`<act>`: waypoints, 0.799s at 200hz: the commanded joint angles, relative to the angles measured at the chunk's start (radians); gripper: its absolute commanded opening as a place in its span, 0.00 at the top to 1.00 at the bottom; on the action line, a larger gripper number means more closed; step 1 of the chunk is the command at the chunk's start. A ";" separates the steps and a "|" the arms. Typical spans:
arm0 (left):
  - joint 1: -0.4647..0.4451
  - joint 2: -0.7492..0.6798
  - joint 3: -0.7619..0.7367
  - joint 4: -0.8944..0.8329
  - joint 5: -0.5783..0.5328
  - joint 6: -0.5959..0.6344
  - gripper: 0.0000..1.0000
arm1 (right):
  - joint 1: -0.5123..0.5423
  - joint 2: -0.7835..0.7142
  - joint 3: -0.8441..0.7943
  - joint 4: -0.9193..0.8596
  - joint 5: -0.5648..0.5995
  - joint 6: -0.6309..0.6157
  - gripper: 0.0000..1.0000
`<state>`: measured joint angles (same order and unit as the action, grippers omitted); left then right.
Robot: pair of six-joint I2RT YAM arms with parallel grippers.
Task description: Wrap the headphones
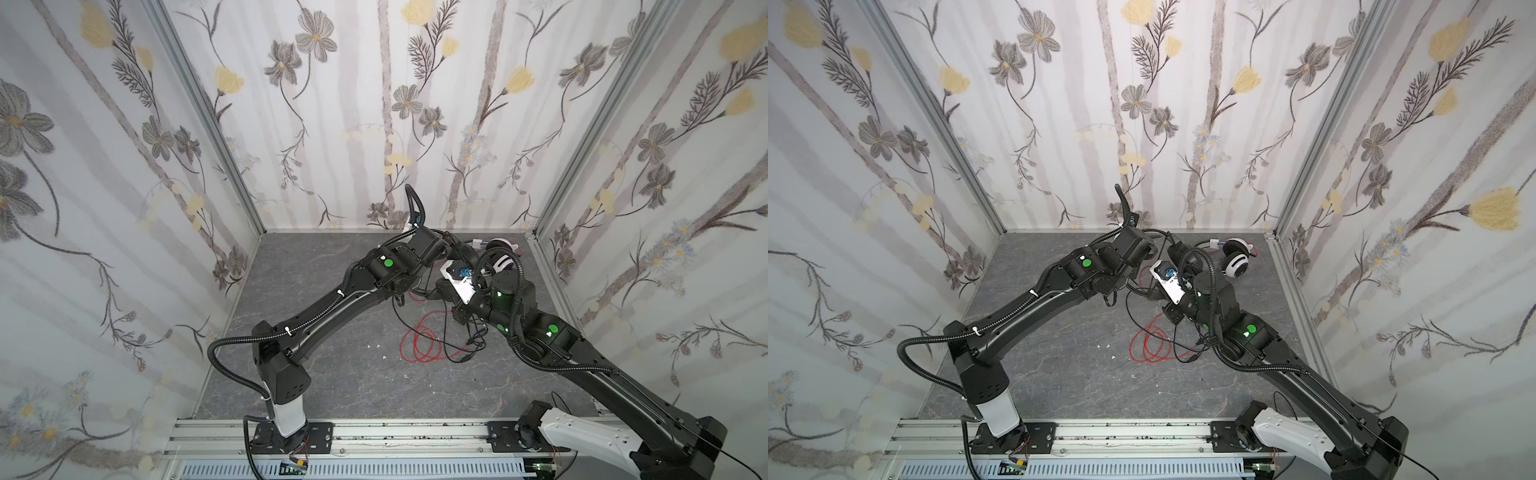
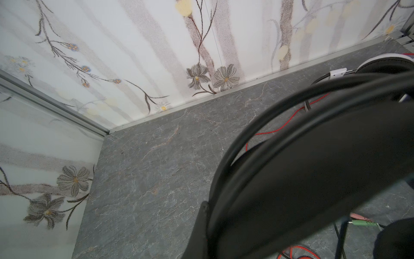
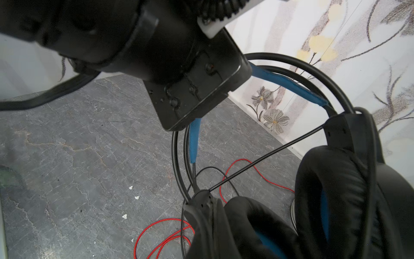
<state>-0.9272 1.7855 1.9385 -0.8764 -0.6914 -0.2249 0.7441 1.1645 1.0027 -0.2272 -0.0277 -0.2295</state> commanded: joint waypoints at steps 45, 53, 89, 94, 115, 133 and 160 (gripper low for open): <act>0.000 -0.012 0.005 0.007 0.018 0.142 1.00 | 0.001 -0.030 0.013 0.047 0.119 -0.017 0.96; 0.000 -0.014 0.006 0.003 0.017 0.175 1.00 | 0.002 -0.038 0.011 0.047 0.139 -0.026 0.95; 0.001 -0.008 0.047 -0.058 0.047 0.349 1.00 | 0.002 -0.041 0.029 0.034 0.234 -0.058 0.94; -0.001 -0.009 0.053 -0.072 0.056 0.371 1.00 | 0.002 -0.042 0.031 0.031 0.241 -0.062 0.94; -0.001 -0.006 0.087 -0.125 0.073 0.438 1.00 | 0.002 -0.040 0.034 0.025 0.250 -0.083 0.92; -0.001 -0.008 0.116 -0.159 0.113 0.477 1.00 | 0.004 -0.036 0.034 0.020 0.252 -0.104 0.91; -0.003 0.012 0.213 -0.247 0.228 0.492 1.00 | 0.006 -0.038 0.037 0.010 0.269 -0.138 0.90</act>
<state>-0.9302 1.7870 2.0811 -1.0256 -0.5709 0.2150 0.7483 1.1275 1.0275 -0.2375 0.1871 -0.3206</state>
